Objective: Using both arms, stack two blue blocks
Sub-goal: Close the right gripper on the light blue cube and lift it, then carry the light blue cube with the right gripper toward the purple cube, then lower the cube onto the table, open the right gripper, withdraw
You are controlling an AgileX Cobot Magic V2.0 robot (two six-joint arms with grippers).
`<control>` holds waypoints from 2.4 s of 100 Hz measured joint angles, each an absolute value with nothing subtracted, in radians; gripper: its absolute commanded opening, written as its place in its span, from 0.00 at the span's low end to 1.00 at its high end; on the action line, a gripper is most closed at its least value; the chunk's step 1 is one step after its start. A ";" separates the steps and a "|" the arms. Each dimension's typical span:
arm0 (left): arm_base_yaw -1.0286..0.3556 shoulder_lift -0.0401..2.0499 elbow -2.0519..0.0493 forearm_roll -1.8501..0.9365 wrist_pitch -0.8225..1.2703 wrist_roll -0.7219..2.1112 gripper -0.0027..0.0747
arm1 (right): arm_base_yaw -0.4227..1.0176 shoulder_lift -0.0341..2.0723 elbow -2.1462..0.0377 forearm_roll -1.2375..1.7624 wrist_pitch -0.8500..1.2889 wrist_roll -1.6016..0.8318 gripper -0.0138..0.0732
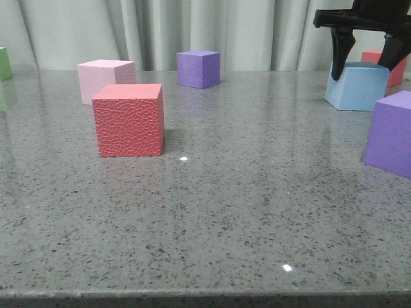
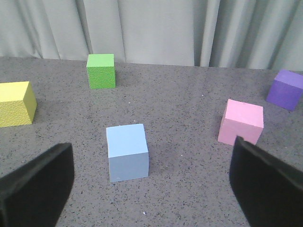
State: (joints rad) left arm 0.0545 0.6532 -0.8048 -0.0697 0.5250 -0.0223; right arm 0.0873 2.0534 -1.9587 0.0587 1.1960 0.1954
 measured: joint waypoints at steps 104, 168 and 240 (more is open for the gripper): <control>0.055 0.653 -0.805 -0.070 0.525 -0.022 0.85 | 0.452 2.124 -2.324 0.040 1.251 0.447 0.55; 0.055 0.653 -0.805 -0.070 0.558 -0.022 0.85 | 0.512 2.272 -2.366 0.056 1.251 0.531 0.55; 0.055 0.653 -0.805 -0.070 0.558 -0.022 0.85 | 0.512 2.272 -2.370 0.109 1.242 0.533 0.87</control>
